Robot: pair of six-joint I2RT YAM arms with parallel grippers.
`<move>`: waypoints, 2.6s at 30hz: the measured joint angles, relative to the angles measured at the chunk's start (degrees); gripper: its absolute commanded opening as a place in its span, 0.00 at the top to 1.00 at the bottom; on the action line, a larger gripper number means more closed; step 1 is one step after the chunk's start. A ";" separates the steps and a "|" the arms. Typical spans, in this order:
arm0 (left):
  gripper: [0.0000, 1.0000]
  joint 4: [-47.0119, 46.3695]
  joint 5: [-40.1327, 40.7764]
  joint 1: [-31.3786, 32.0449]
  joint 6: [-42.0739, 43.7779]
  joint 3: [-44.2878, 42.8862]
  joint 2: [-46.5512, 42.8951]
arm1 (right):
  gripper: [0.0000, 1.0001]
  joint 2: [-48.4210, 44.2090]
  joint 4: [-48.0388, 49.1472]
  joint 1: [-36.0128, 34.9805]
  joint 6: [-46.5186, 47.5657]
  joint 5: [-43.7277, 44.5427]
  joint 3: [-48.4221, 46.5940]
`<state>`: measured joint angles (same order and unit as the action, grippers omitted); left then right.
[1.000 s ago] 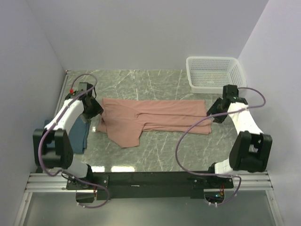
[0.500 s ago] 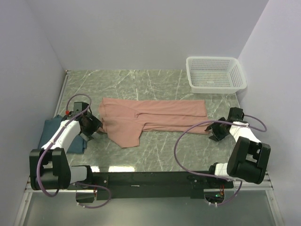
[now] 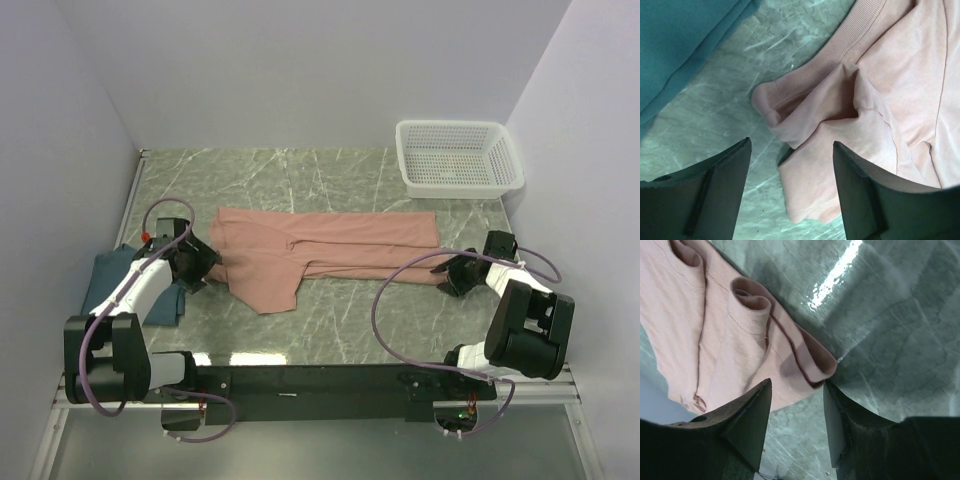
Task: Fold and stack the t-shirts
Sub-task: Fold the tshirt
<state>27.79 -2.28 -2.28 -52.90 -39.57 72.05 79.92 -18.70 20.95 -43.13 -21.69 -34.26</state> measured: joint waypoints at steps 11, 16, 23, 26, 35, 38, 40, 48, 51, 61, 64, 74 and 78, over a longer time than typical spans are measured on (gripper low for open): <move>0.66 -7.13 2.43 -0.07 -1.81 3.85 3.26 | 0.86 1.40 2.43 0.66 -1.09 -0.13 0.85; 0.98 -8.24 4.33 -0.28 -1.81 4.00 5.07 | 1.00 1.79 1.64 1.16 -1.09 1.16 0.63; 0.99 -6.49 5.99 -1.75 0.26 3.04 3.96 | 1.00 1.49 -5.79 2.82 1.03 6.38 -3.67; 0.99 -4.98 5.88 -2.36 1.18 2.19 2.69 | 1.00 0.52 -8.76 2.89 2.23 7.91 -5.86; 0.81 -2.67 3.06 -3.15 0.28 5.31 2.40 | 0.89 -0.61 -10.34 3.02 4.46 10.21 -3.13; 0.58 -1.62 2.86 -3.50 0.04 5.64 1.36 | 0.70 -1.07 -10.12 3.37 4.83 9.60 -1.92; 0.46 -0.02 2.86 -3.63 0.35 5.62 -0.07 | 0.61 -1.84 -9.97 3.34 5.25 9.49 -1.68; 0.17 8.44 4.46 -3.37 2.75 4.31 -8.35 | 0.48 -11.50 -13.14 -1.38 7.08 12.20 -0.81; 0.17 11.63 5.14 0.42 2.45 3.61 -10.95 | 0.48 -16.81 -15.21 -5.75 7.72 13.73 -0.81; 0.41 12.79 3.56 20.28 -5.68 7.10 -12.46 | 0.48 -26.91 -18.29 -18.82 8.70 14.10 -0.61; 0.48 12.04 3.65 23.32 -8.15 8.20 -9.60 | 0.48 -27.89 -18.32 -20.00 8.70 13.16 0.24; 0.99 8.33 4.04 29.24 -12.92 6.54 -1.31 | 0.49 -27.89 -18.01 -23.10 8.74 11.72 2.14; 0.99 10.86 7.23 29.38 -12.31 0.63 0.98 | 0.49 -27.54 -17.94 -24.13 9.77 11.61 2.10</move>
<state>38.65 4.95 27.09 -65.21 -38.94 73.03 52.38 -36.64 -3.18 -33.36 -10.09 -32.16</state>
